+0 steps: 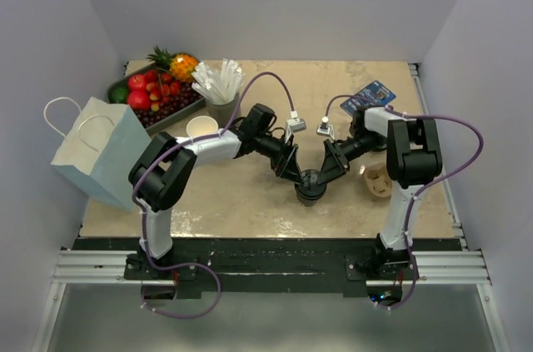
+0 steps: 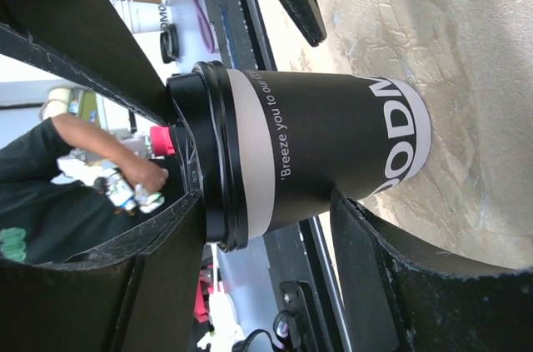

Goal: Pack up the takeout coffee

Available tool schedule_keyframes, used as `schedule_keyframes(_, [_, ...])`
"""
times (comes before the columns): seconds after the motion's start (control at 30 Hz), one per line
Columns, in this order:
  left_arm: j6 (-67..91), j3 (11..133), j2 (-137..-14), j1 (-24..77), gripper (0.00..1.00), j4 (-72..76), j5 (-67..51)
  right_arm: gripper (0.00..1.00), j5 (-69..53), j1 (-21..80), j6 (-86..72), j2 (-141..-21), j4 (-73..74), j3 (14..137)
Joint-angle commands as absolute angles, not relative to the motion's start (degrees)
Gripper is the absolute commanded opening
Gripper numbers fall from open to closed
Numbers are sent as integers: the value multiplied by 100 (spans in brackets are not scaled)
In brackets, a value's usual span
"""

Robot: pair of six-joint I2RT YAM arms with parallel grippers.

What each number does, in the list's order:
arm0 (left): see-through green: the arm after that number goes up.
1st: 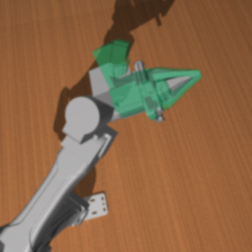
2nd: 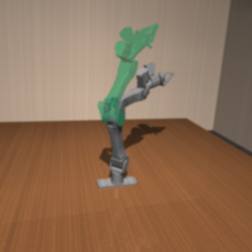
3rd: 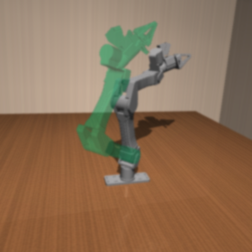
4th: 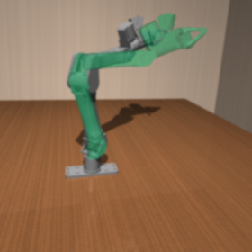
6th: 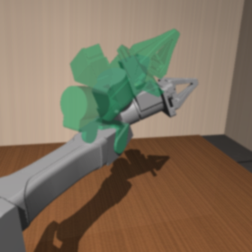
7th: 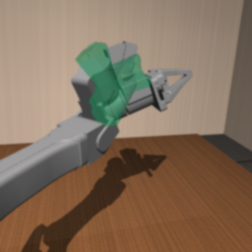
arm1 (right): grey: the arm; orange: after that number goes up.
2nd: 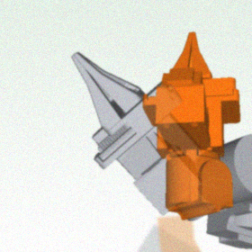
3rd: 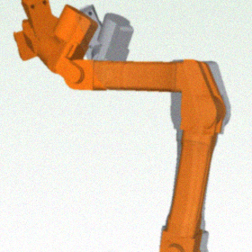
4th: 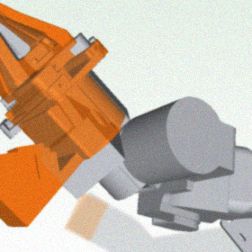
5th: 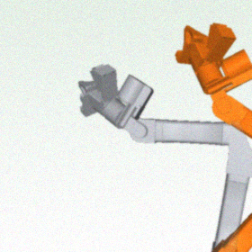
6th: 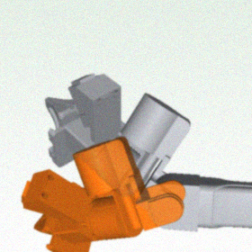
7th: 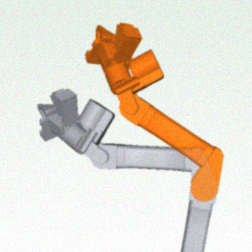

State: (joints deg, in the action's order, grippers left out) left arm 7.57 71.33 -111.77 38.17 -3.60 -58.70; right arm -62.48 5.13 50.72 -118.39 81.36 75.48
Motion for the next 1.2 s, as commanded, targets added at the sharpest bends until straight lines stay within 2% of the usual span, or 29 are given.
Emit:
schedule_keyframes(0.0, [26,7154,-11137,3814,84,-554,-5184,56,-5853,536,5054,-11357,7260,7436])
schedule_keyframes(0.23, [-431,7541,-10670,3814,91,-598,-5528,72,-6091,536,5116,-10619,7375,7839])
schedule_keyframes(0.27, [-422,7637,-10583,3814,92,-598,-5572,76,-6013,545,4924,-10521,7156,7953])
schedule_keyframes(0.3, [-413,7681,-10539,3823,93,-598,-5581,85,-5960,536,4809,-10390,7006,7980])
schedule_keyframes(0.33, [-422,7716,-10486,3815,100,-606,-5572,87,-5881,536,4668,-10154,6831,7989])
schedule_keyframes(0.43, [-536,7822,-10301,3727,100,-686,-5441,99,-5494,536,4456,-9792,6268,7902])
schedule_keyframes(0.6, [-107,7708,-9880,3218,100,-423,-5151,99,-4591,764,5183,-8712,5564,7313])
schedule_keyframes(0.8, [-184,7462,-9457,2682,99,-509,-4808,99,-3552,1906,6187,-7420,4931,6241])
schedule_keyframes(0.93, [-237,7313,-9264,2558,99,-536,-4746,99,-3191,2521,6476,-7154,4930,5924])
schedule_keyframes(1.17, [-132,7207,-9246,2540,98,-466,-4764,99,-2629,2988,6829,-7005,4888,5520])
